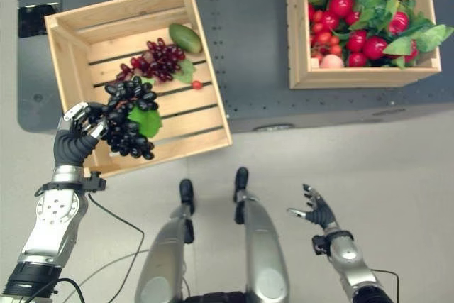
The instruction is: Pick up the fruits from the basket on one side to the basket on the other side
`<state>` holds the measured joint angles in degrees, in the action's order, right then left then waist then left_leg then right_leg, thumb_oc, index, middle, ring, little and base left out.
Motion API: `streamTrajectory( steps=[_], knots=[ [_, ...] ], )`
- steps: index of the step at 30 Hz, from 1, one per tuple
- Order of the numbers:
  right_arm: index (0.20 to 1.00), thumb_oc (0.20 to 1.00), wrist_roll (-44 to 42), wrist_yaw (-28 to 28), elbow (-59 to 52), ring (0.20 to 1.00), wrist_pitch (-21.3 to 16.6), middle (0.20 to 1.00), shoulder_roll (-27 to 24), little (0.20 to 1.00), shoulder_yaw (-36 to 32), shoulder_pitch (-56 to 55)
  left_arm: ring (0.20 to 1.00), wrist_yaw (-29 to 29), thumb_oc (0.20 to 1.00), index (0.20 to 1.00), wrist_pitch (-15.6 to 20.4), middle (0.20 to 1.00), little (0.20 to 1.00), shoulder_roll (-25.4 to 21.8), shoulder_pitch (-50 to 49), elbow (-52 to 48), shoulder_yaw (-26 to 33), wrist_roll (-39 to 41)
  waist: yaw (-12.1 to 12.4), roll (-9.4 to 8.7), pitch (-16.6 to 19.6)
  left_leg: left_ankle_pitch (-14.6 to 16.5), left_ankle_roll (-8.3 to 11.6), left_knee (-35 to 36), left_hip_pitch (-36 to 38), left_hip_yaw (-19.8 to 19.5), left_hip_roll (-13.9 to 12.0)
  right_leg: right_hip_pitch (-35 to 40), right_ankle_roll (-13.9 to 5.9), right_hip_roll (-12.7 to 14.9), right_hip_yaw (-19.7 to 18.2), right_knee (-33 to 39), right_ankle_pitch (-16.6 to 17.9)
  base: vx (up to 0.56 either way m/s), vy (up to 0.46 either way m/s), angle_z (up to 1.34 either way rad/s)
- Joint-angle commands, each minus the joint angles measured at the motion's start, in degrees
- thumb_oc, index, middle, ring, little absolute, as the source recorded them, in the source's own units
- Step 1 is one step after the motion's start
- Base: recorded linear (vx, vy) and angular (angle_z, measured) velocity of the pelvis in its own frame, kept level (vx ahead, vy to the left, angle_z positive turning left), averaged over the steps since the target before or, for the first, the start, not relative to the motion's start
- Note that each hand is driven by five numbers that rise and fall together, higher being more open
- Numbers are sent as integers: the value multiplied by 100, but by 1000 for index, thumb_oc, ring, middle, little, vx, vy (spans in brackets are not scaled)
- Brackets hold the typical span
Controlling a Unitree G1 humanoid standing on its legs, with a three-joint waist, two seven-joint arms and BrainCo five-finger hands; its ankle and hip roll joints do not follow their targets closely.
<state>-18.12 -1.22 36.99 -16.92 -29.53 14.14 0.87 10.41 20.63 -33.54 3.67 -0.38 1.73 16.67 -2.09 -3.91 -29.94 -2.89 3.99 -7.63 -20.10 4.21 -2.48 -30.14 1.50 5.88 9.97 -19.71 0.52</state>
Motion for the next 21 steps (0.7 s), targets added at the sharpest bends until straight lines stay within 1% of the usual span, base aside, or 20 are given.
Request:
streamTrajectory(
  steps=[1, 6, 7, 8, 10, 11, 12, 14, 15, 16, 18, 21],
  knots=[
    [1000, 1000, 134, -60, -183, 1000, -1, 1000, -237, 1000, -56, -262, 200, -127, 200, 200, 507, 200, 200, 86, -47, -514, 352, 253, -86, 90, 554, 403, -274, -75, 152, 130, 335, 356, -619, -11, -52, 162, -132, 34, 16, 4],
    [1000, 1000, 281, -136, -646, 1000, 17, 1000, -427, 1000, -95, -297, 200, -323, 200, 200, 488, 200, 200, 100, -187, -649, 395, 425, -80, 153, 682, 395, -279, 75, 422, 141, 355, 589, -645, -10, -26, 259, -143, 31, 18, 1],
    [1000, 1000, 281, -266, -1125, 1000, 10, 1000, -666, 1000, -172, -273, 200, -453, 200, 200, 468, 200, 200, 73, -240, -748, 414, 466, -77, 188, 758, 405, -286, 108, 531, 129, 370, 689, -655, -8, -45, 283, -150, 63, 29, -1],
    [1000, 1000, 176, -350, -1312, 1000, 2, 1000, -793, 1000, -232, -215, 200, -543, 200, 200, 459, 200, 200, 74, -243, -781, 385, 505, -72, 214, 810, 412, -289, 131, 593, 131, 383, 757, -666, 2, -46, 308, -152, 59, 31, -1],
    [1000, 1000, 5, -421, -1598, 1000, -17, 1000, -973, 1000, -335, -59, 200, -684, 200, 200, 445, 200, 200, 60, -234, -859, 307, 604, -58, 261, 889, 394, -294, 170, 683, 138, 400, 861, -674, 1, -35, 391, -120, 18, 13, 0],
    [1000, 1000, 5, -421, -1598, 1000, -16, 1000, -973, 1000, -336, -60, 200, -684, 200, 200, 445, 200, 200, 60, -234, -859, 306, 605, -58, 263, 893, 391, -294, 172, 680, 138, 400, 859, -674, 0, -34, 397, -115, 0, 0, 0],
    [1000, 1000, -7, -539, -1954, 1000, -18, 1000, -1233, 1000, -389, 71, 200, -776, 200, 200, 427, 200, 200, 44, -249, -904, 293, 649, -47, 291, 954, 400, -293, 188, 754, 144, 418, 947, -684, -1, -30, 445, -112, 68, 20, 2],
    [1000, 1000, -268, -687, -2305, 1000, -44, 1000, -1655, 1000, -451, 436, 200, -1056, 200, 200, 384, 200, 200, -3, -273, -1050, 158, 878, -9, 358, 1109, 430, -296, 235, 921, 142, 430, 1124, -702, 6, -35, 489, -154, 60, 26, 1],
    [1000, 1000, -270, -689, -2309, 1000, -41, 1000, -1658, 1000, -453, 438, 200, -1059, 200, 200, 383, 200, 200, -2, -271, -1051, 162, 880, -9, 360, 1115, 406, -297, 243, 905, 144, 430, 1115, -699, 4, -34, 512, -124, 40, 25, 0],
    [1000, 1000, -244, -732, -2522, 1000, -46, 1000, -1866, 1000, -447, 623, 200, -1197, 200, 200, 351, 200, 200, -48, -329, -1146, 155, 953, 14, 400, 1231, 406, -300, 299, 1013, 144, 436, 1202, -710, 10, -41, 532, -135, 44, 23, 1],
    [1000, 1000, -215, -808, -2754, 1000, -29, 1000, -2057, 1000, -407, 818, 200, -1308, 200, 200, 358, 200, 200, -72, -356, -1128, 116, 1053, 41, 436, 1317, 400, -297, 340, 1094, 145, 439, 1281, -715, 23, -34, 534, -156, 35, 16, 1],
    [1000, 1000, -99, -790, -3026, 1000, -13, 1000, -2203, 1000, -397, 980, 200, -1333, 200, 200, 338, 200, 200, -71, -354, -1186, 139, 1068, 60, 490, 1372, 404, -303, 391, 1176, 129, 454, 1323, -716, 31, -26, 530, -189, 18, 11, 3]
  ],
)
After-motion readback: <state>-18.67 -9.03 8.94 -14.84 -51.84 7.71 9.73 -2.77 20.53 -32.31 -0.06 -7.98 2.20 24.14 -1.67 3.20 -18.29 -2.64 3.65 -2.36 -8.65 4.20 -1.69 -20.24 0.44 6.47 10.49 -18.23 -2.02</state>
